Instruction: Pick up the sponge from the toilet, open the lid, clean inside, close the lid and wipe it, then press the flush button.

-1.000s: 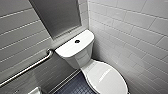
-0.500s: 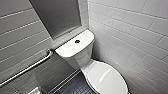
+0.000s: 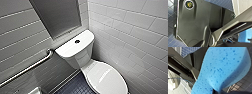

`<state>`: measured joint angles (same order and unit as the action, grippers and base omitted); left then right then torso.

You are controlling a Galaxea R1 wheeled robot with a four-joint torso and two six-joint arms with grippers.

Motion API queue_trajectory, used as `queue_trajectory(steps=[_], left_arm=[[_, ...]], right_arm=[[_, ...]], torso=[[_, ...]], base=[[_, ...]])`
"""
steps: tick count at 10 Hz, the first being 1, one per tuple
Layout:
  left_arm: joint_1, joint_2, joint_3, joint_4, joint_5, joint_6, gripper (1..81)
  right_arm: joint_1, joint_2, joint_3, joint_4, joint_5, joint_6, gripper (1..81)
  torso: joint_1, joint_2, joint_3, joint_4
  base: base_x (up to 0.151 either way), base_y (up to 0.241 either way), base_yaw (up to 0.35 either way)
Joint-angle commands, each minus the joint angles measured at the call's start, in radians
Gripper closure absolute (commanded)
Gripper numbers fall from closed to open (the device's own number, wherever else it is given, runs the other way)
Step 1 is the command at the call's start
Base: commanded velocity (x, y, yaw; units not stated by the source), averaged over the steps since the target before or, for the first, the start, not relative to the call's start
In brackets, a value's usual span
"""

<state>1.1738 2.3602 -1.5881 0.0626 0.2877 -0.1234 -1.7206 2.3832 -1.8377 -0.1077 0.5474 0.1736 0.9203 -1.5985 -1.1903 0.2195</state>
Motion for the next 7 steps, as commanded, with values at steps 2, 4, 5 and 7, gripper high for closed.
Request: queue_trajectory(steps=[2,4,5,7], left_arm=[[0.057,0.036,-0.122,-0.001,0.047,0.062,1.0],[0.082,0.068,-0.158,0.002,0.044,0.074,1.0],[0.105,0.090,-0.190,0.002,0.044,0.094,1.0],[0.146,0.172,-0.324,-0.001,0.042,0.143,1.0]], right_arm=[[0.195,-0.243,0.348,0.324,-0.162,-0.295,81.1],[0.274,-0.318,0.455,0.332,-0.187,-0.275,81.1],[0.322,-0.384,0.529,0.335,-0.187,-0.263,81.1],[0.449,-0.474,0.646,0.344,-0.222,-0.246,81.1]], torso=[[0.000,0.000,0.000,0.000],[0.000,0.000,0.000,0.000],[0.000,0.000,0.000,0.000],[0.000,0.000,0.000,0.000]], base=[[0.000,0.000,0.000],[0.000,0.000,0.000],[0.000,0.000,0.000],[0.000,0.000,0.000]])
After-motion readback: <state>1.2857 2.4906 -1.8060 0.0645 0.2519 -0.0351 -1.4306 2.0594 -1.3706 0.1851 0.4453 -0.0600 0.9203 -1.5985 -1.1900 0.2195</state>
